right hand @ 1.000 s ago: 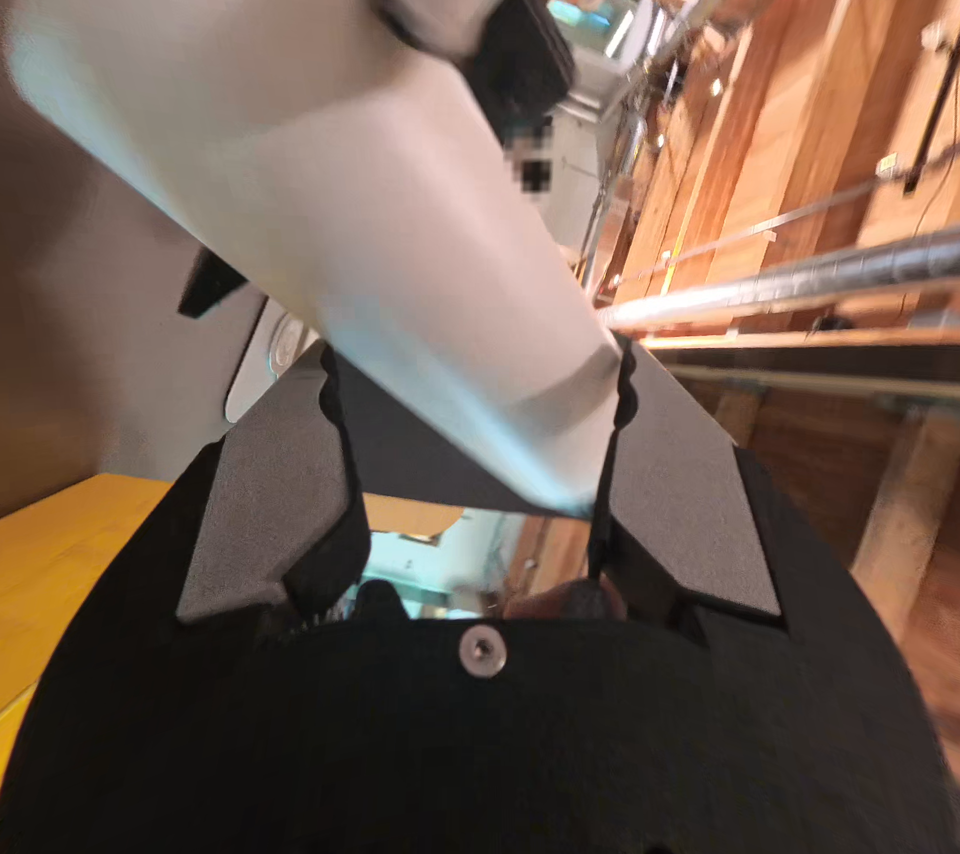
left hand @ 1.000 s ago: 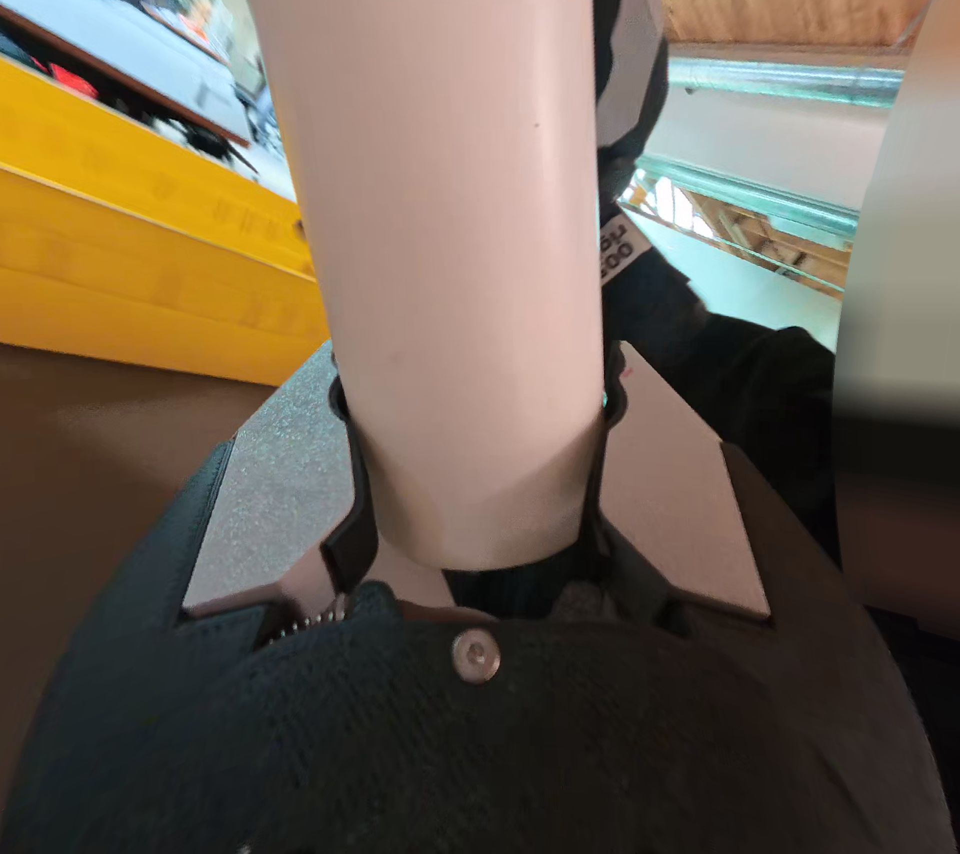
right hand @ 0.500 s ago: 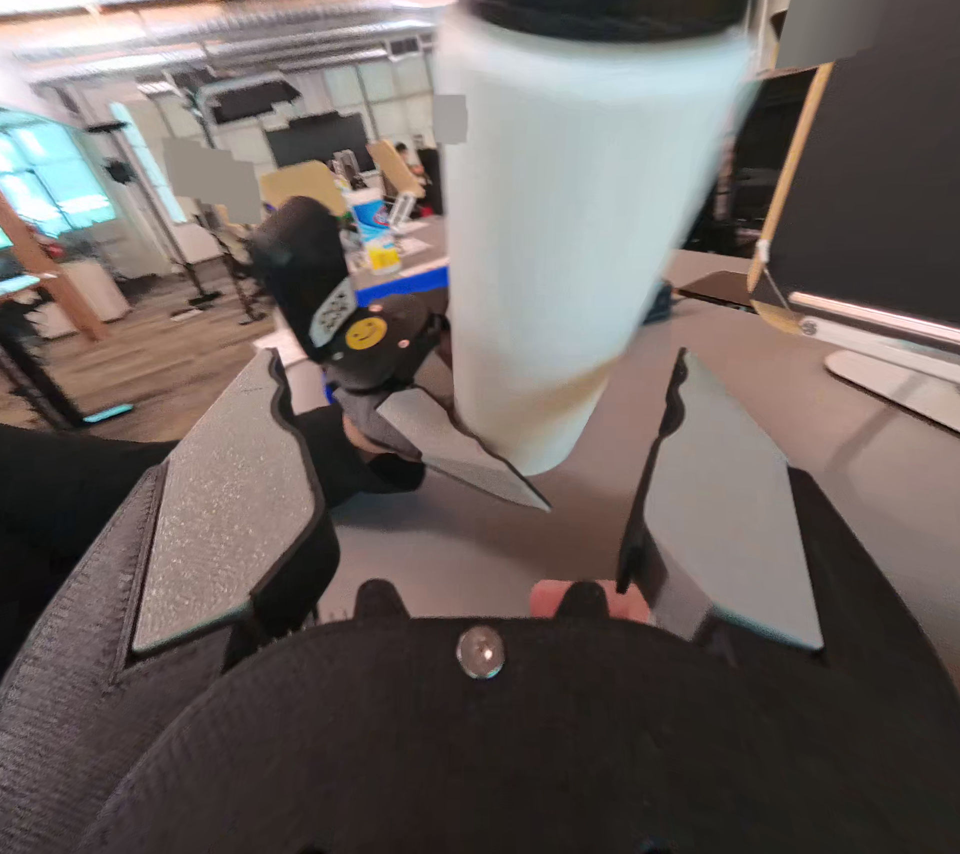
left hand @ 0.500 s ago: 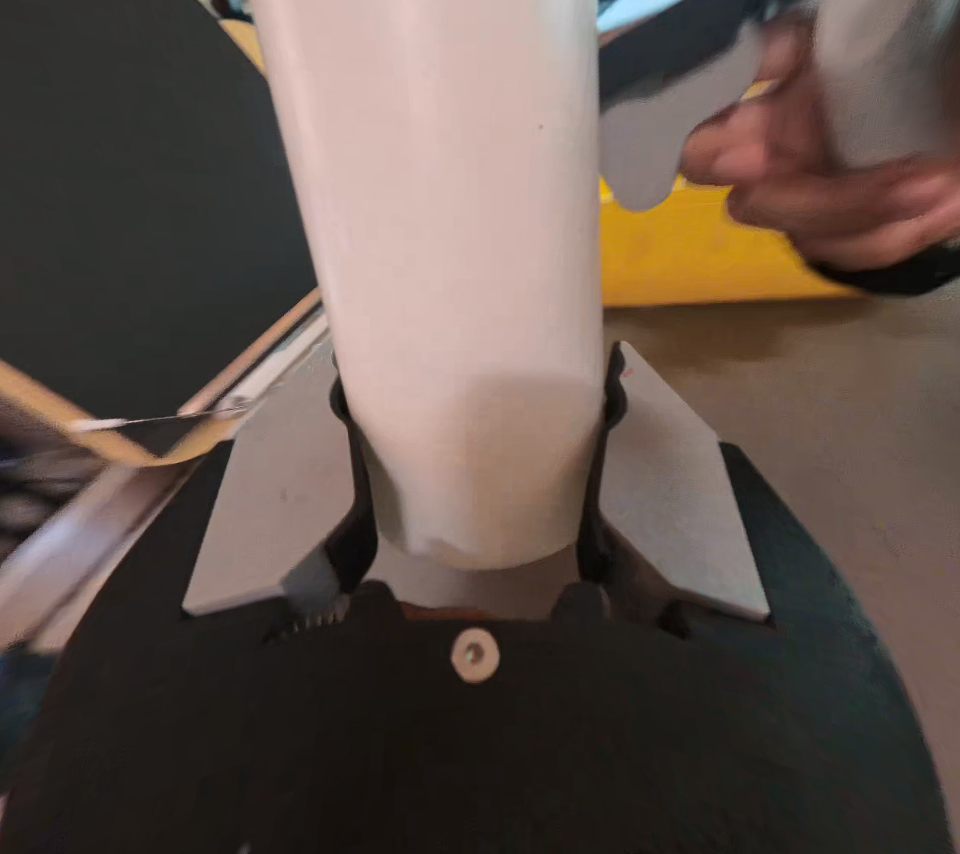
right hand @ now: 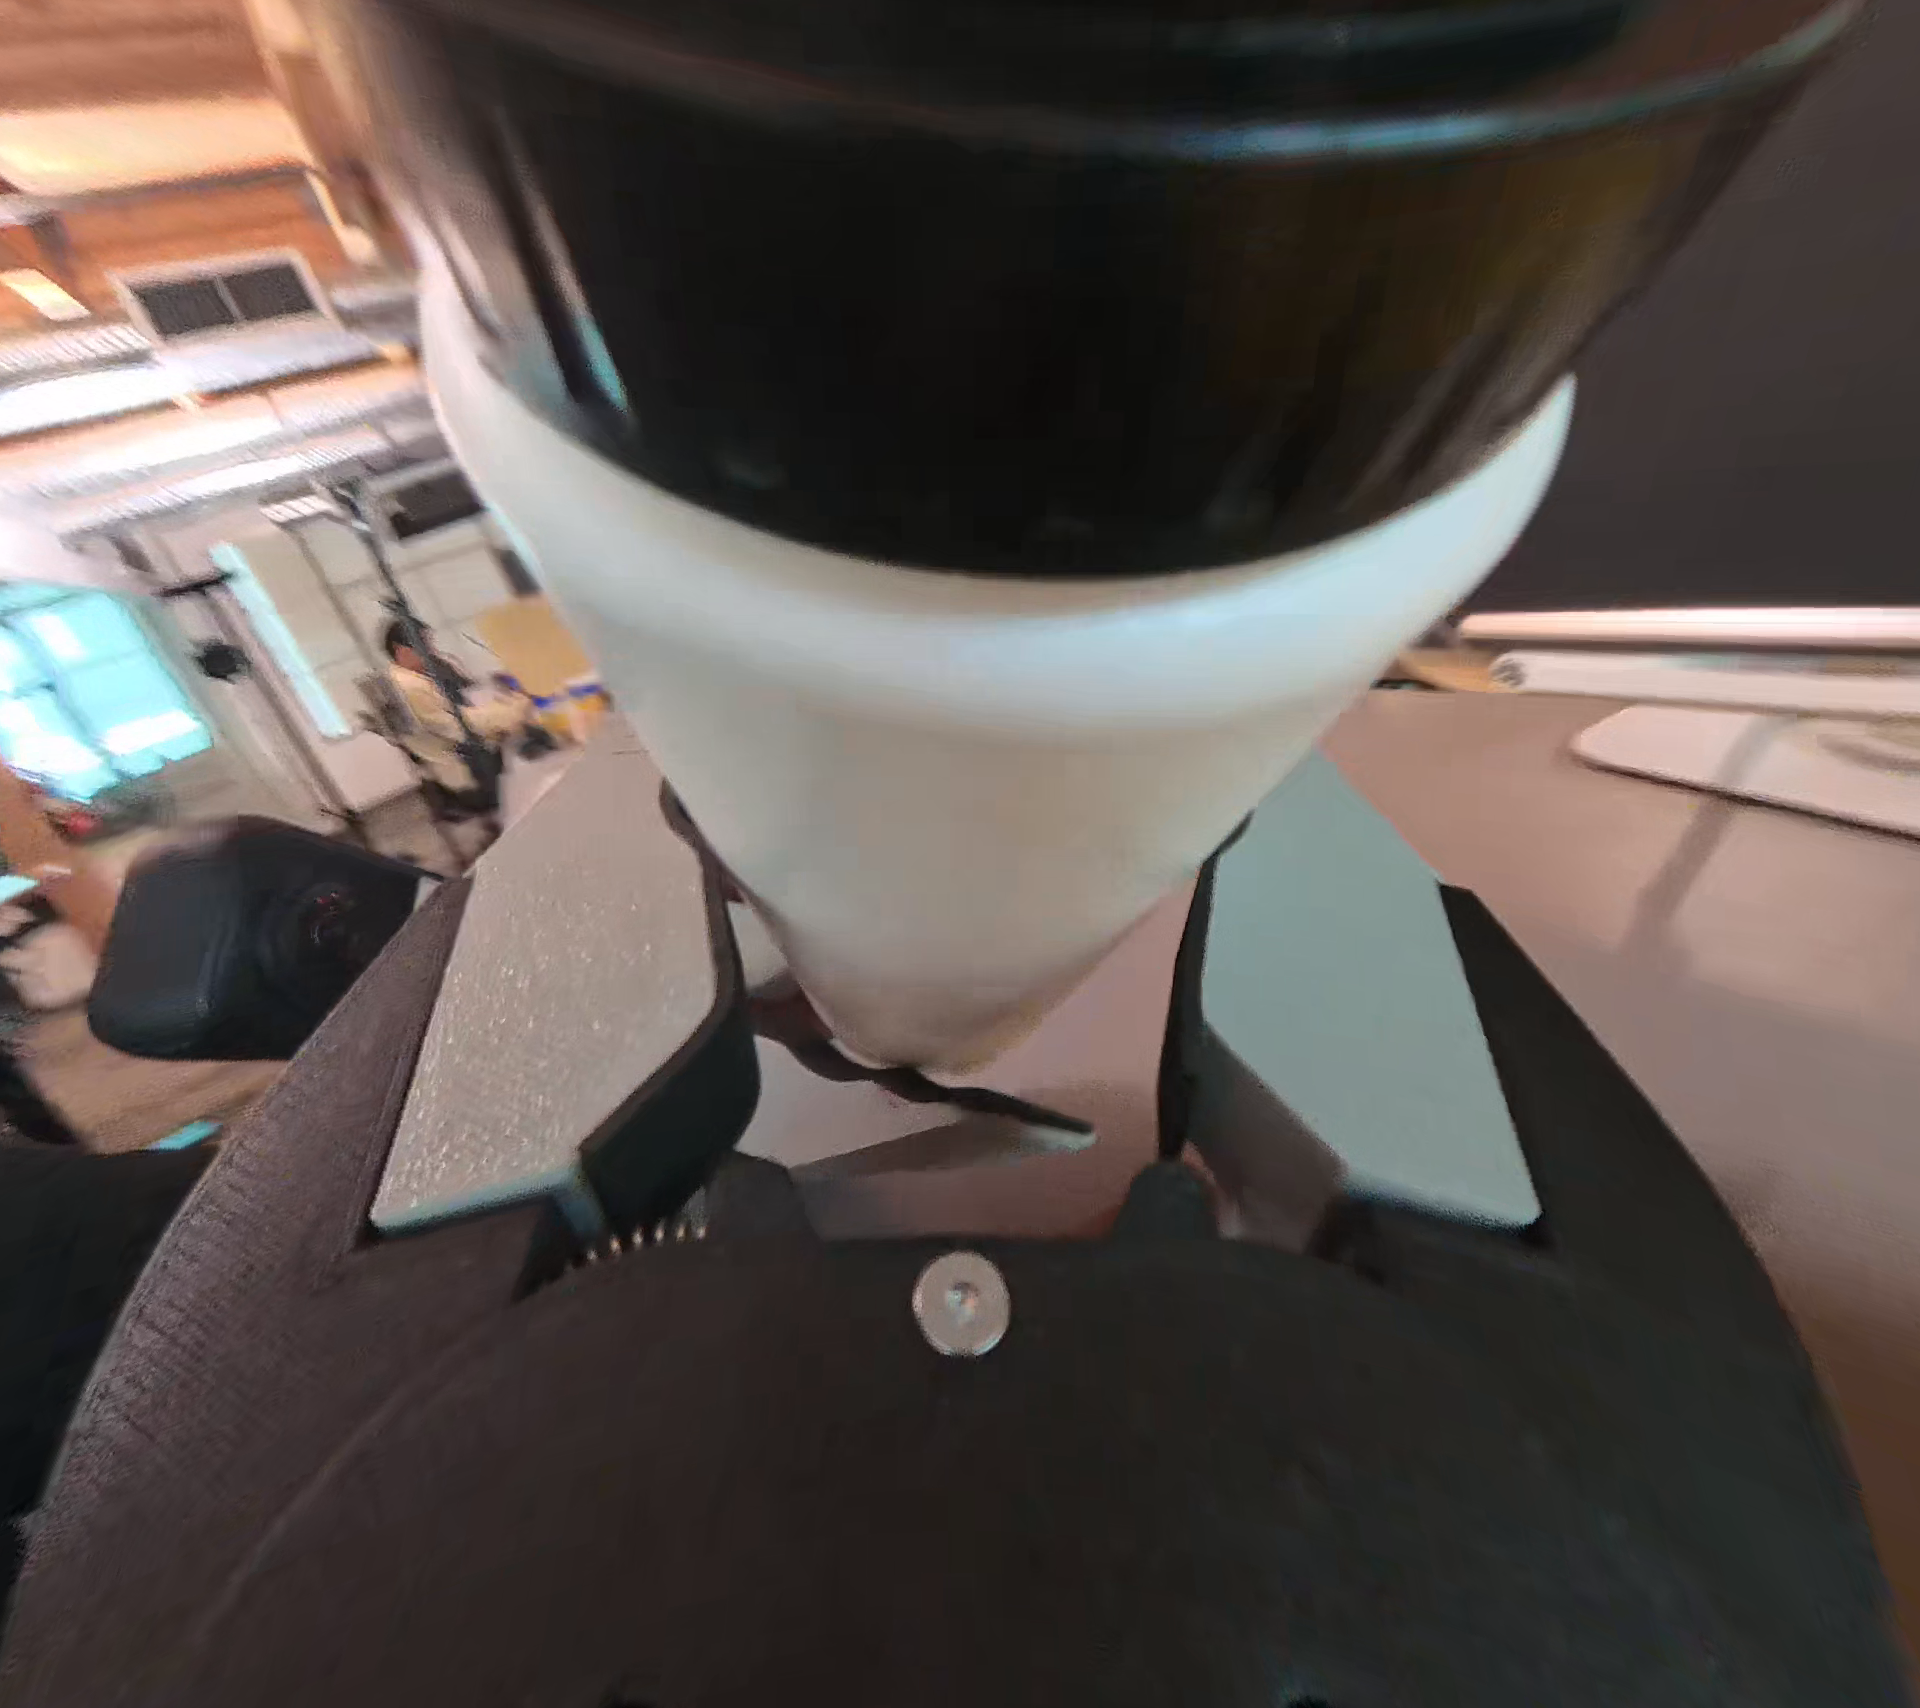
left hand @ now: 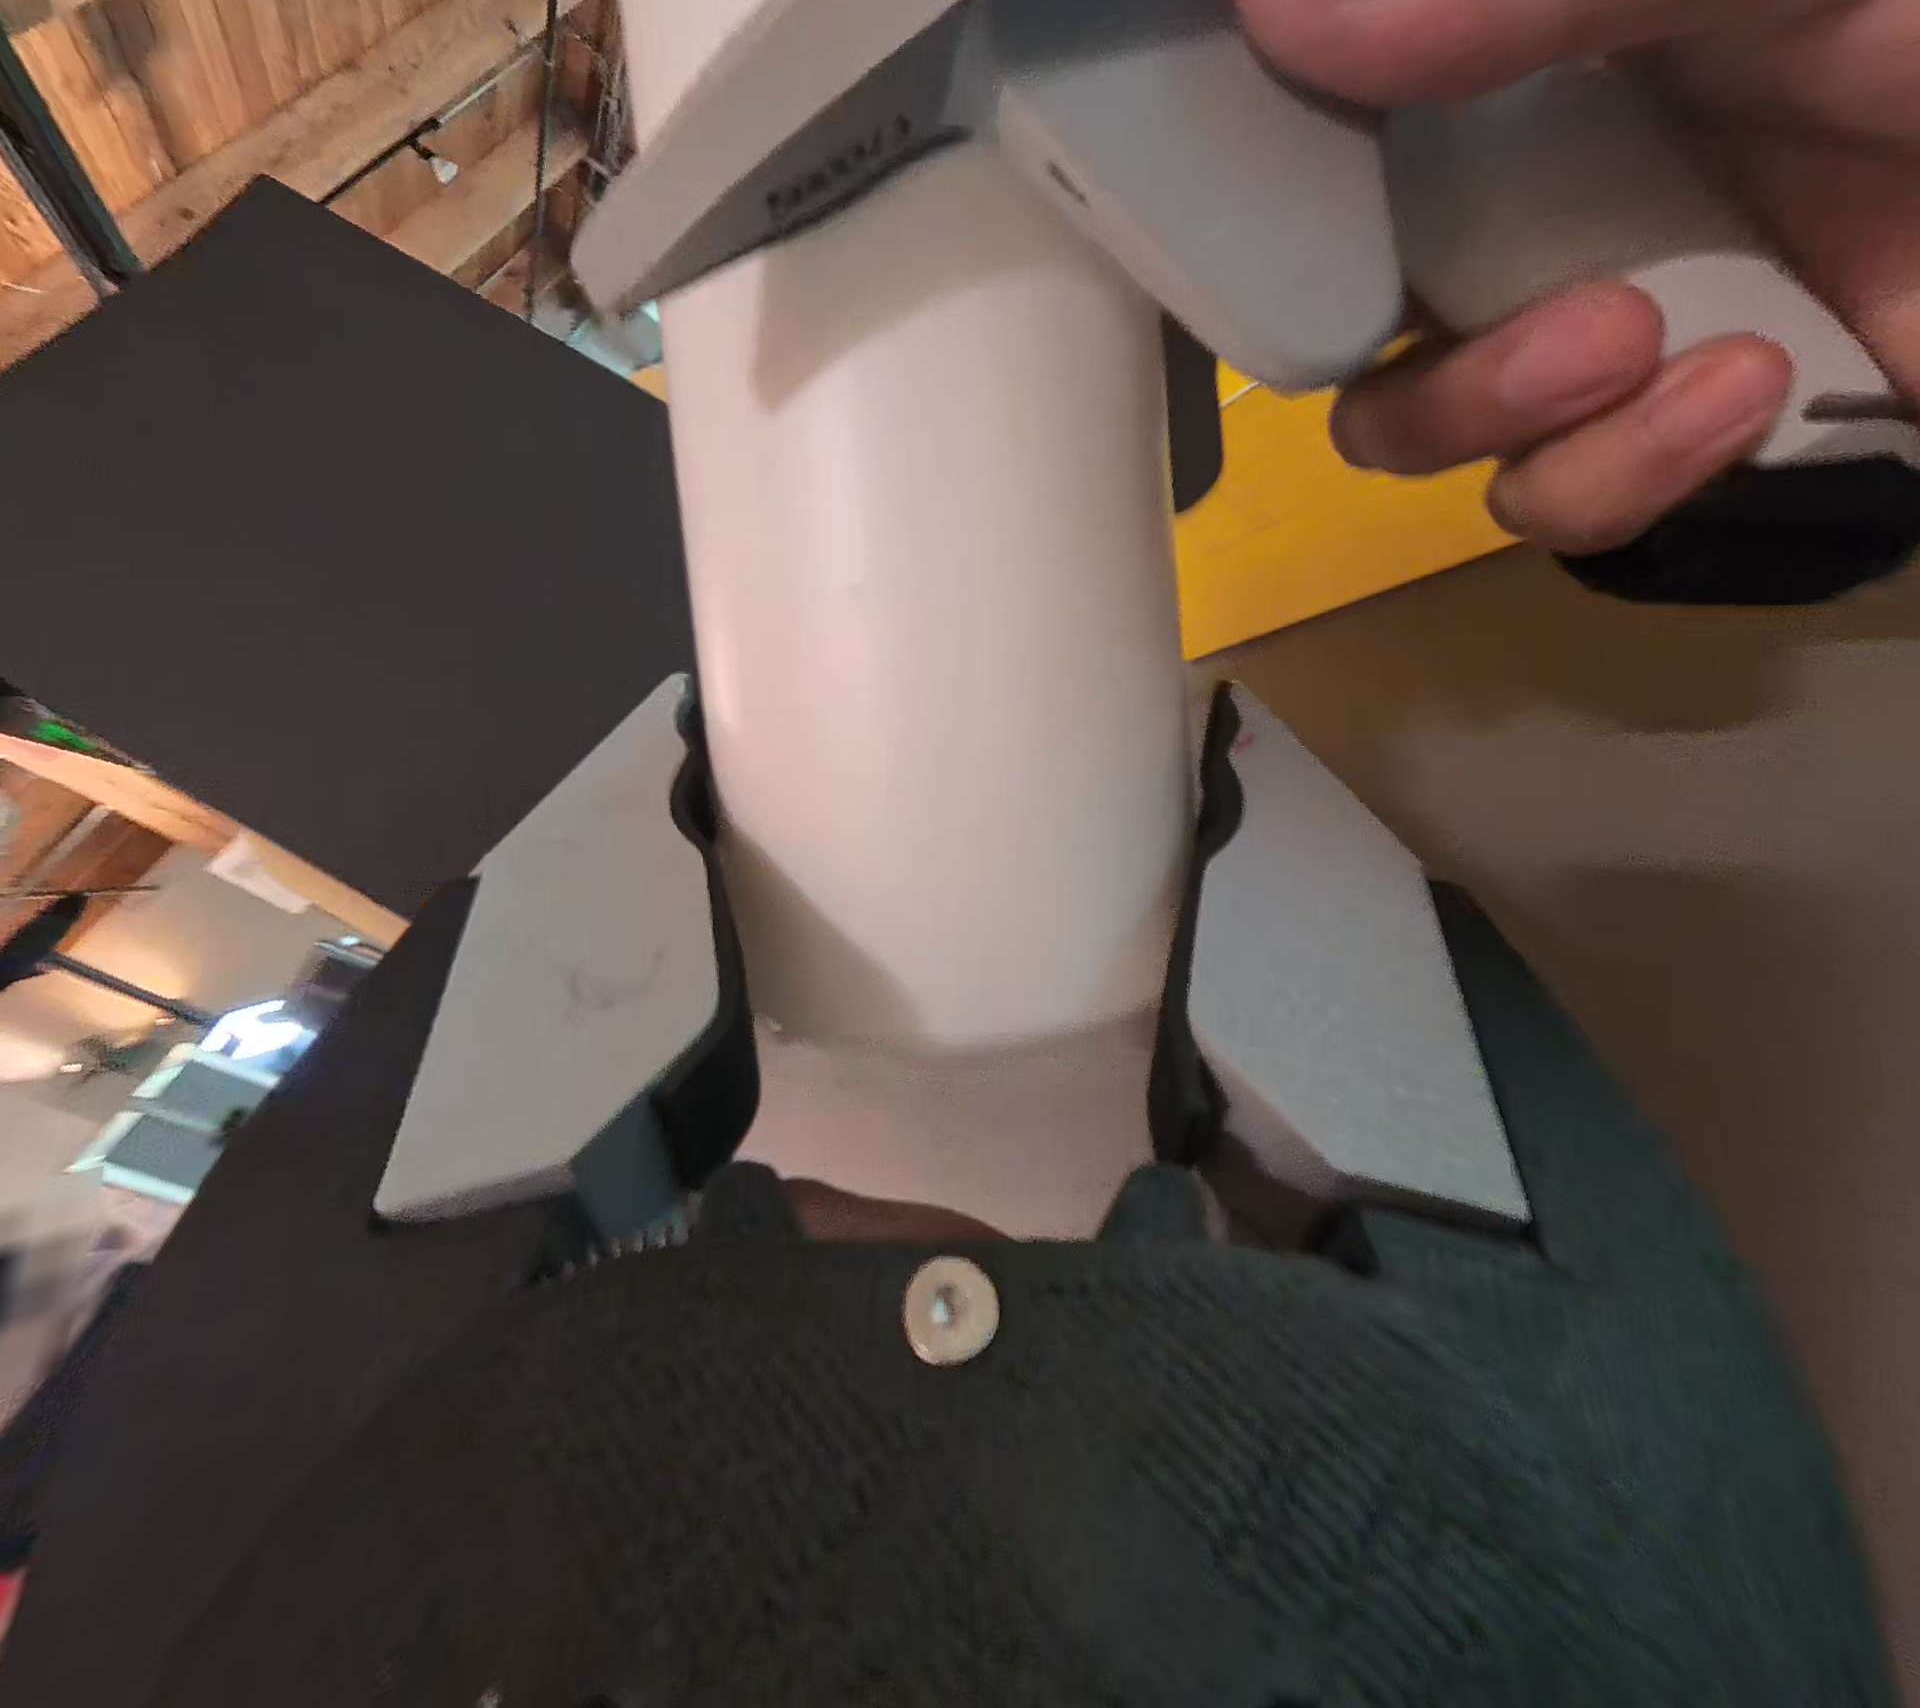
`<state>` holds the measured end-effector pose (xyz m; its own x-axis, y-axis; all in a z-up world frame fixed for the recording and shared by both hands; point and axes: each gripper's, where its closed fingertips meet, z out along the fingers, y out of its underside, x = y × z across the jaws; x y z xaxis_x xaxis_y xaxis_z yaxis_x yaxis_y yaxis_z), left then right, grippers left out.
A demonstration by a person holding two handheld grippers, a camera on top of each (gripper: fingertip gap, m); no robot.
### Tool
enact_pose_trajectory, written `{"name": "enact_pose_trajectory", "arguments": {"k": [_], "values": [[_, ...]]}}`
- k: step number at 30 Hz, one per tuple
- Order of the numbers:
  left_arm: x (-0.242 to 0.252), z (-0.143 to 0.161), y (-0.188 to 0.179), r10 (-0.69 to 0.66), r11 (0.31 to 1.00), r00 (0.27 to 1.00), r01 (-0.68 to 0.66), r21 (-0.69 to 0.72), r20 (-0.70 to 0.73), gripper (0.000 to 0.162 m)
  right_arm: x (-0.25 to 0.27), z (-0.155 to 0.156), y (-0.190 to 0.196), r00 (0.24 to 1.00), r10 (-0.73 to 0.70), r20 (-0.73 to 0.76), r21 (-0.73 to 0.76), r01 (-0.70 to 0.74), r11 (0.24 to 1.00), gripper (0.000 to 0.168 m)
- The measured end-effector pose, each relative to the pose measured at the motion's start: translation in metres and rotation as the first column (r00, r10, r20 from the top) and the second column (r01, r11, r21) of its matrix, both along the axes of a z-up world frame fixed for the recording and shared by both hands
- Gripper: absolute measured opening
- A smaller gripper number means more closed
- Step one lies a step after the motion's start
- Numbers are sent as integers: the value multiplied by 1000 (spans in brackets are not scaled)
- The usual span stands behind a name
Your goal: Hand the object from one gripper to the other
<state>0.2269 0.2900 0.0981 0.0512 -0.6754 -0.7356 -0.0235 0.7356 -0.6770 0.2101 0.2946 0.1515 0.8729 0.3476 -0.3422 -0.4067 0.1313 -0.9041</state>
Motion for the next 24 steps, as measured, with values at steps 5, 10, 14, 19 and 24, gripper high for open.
{"name": "enact_pose_trajectory", "arguments": {"k": [5,10,14,19,24], "values": [[-1,2,16,-26,979,1000,24,-202,-8,87,39,37,-25,932,-178,315,-121,226,967,95],[6,-14,40,52,967,994,-75,-245,-96,70,137,53,-69,780,-155,606,-446,495,746,96],[11,-26,41,88,974,988,-112,-197,-126,65,193,1,-110,769,7,639,-715,590,376,96],[16,-44,40,34,939,976,-105,-327,-216,82,214,-108,-140,868,123,481,-876,482,28,97],[17,-54,50,65,939,966,-144,-312,-250,79,249,-190,-176,883,127,452,-841,469,-269,97]]}}
